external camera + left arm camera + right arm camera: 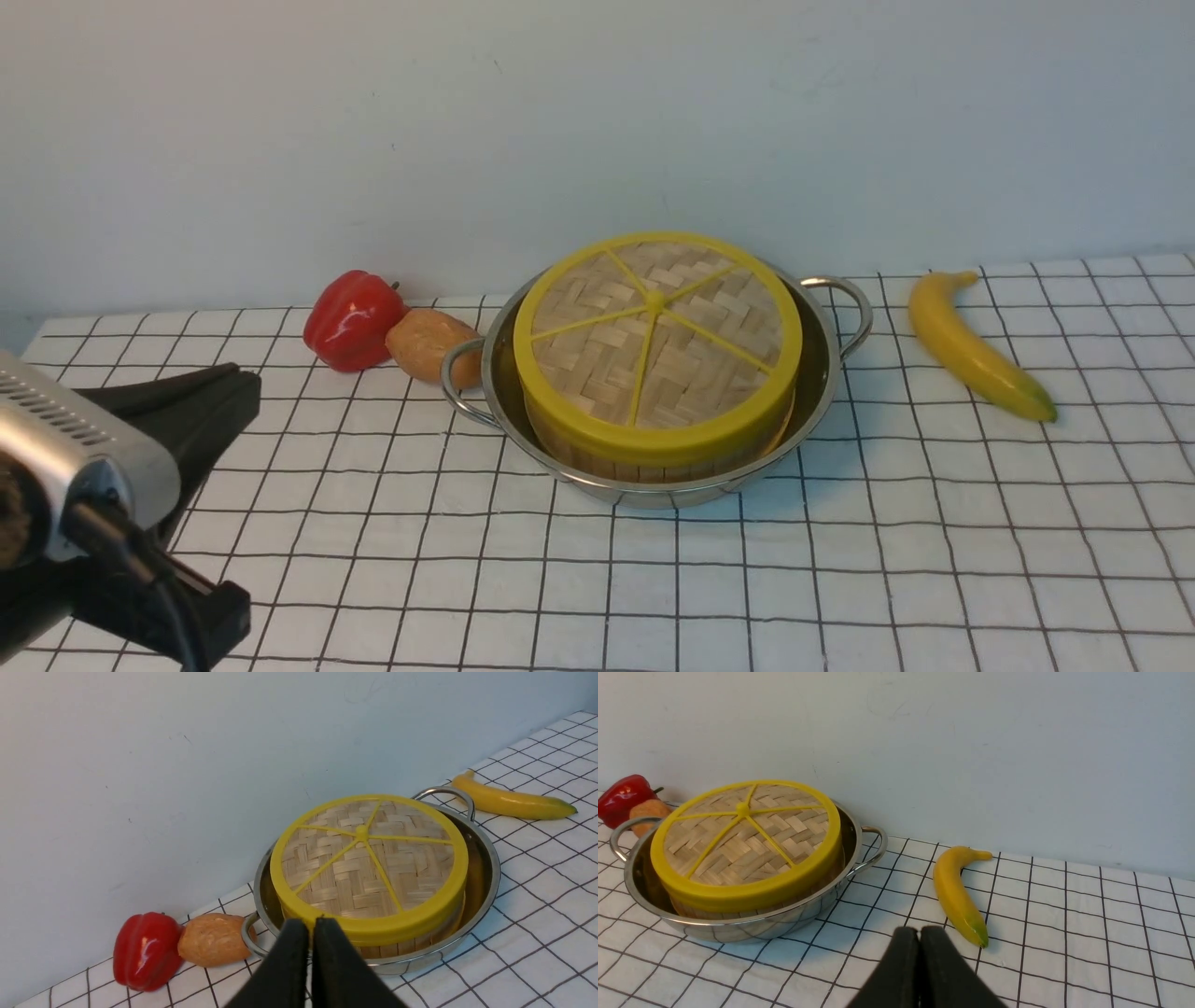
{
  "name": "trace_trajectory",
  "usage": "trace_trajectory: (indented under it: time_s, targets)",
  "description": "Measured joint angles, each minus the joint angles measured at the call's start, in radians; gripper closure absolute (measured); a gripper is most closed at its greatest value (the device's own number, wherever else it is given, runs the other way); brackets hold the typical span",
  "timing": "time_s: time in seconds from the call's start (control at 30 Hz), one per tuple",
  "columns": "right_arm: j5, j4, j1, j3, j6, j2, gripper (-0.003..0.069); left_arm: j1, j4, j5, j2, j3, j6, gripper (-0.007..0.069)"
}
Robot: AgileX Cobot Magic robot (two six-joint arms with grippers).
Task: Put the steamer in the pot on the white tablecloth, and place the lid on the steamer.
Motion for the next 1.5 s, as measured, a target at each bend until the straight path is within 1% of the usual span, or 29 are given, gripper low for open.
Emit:
trace_trajectory:
  time_s: [0.1,0.2,0.27,0.3,0.33,0.37,0.4,0.43,0.47,0.53,0.63,0.73,0.77,0.9,1.33,1.4,1.5]
  targets:
    - [-0.001,0.000,0.000,0.000,0.000,0.000,0.0622,0.002,0.048,0.012,0.002,0.002,0.016,0.0610]
    - [-0.001,0.000,0.000,0.000,0.000,0.000,0.0618,0.045,0.059,0.026,-0.006,0.015,0.020,0.0602]
    - [-0.001,0.000,0.000,0.000,0.000,0.000,0.0613,0.140,0.056,0.034,-0.019,0.056,0.003,0.0602]
    - [-0.001,0.000,0.000,0.000,0.000,0.000,0.0612,0.160,0.053,0.034,-0.022,0.066,-0.004,0.0602]
    - [-0.001,0.001,0.000,0.000,0.000,0.000,0.0609,0.244,0.043,0.034,-0.036,0.104,-0.029,0.0602]
    - [-0.001,0.001,0.000,0.000,0.000,0.000,0.0605,0.295,0.033,0.033,-0.050,0.135,-0.048,0.0599]
    - [-0.001,0.001,0.000,0.000,0.000,0.000,0.0603,0.314,0.029,0.033,-0.060,0.148,-0.055,0.0596]
    - [-0.001,0.002,0.000,0.000,0.000,0.000,0.0601,0.387,0.019,0.031,-0.091,0.200,-0.087,0.0592]
    - [-0.001,0.003,0.000,0.000,0.000,0.000,0.0598,0.403,0.014,0.030,-0.107,0.220,-0.099,0.0591]
    - [-0.001,0.004,0.000,0.000,0.000,0.000,0.0592,0.487,0.004,0.008,-0.185,0.300,-0.139,0.0583]
    - [-0.001,0.004,0.000,0.000,0.000,0.000,0.0584,0.538,0.001,-0.004,-0.311,0.392,-0.163,0.0581]
    - [-0.001,0.004,0.000,0.000,0.000,0.000,0.0578,0.556,0.000,-0.008,-0.410,0.447,-0.173,0.0573]
    - [-0.001,0.004,0.000,0.000,0.000,0.000,0.0571,0.570,-0.003,-0.016,-0.484,0.477,-0.178,0.0571]
    - [-0.001,0.004,0.000,0.000,0.000,0.000,0.0561,0.585,-0.013,-0.024,-0.583,0.517,-0.189,0.0569]
    - [-0.001,0.004,0.000,0.001,0.000,0.000,0.0531,0.588,-0.027,-0.085,-0.618,0.524,-0.195,0.0550]
    - [-0.001,0.004,0.000,0.001,0.000,0.000,0.0526,0.588,-0.049,-0.091,-0.618,0.536,-0.173,0.0550]
    - [-0.001,0.004,0.000,0.001,0.000,0.000,0.0518,0.588,-0.133,-0.097,-0.618,0.567,-0.086,0.0542]
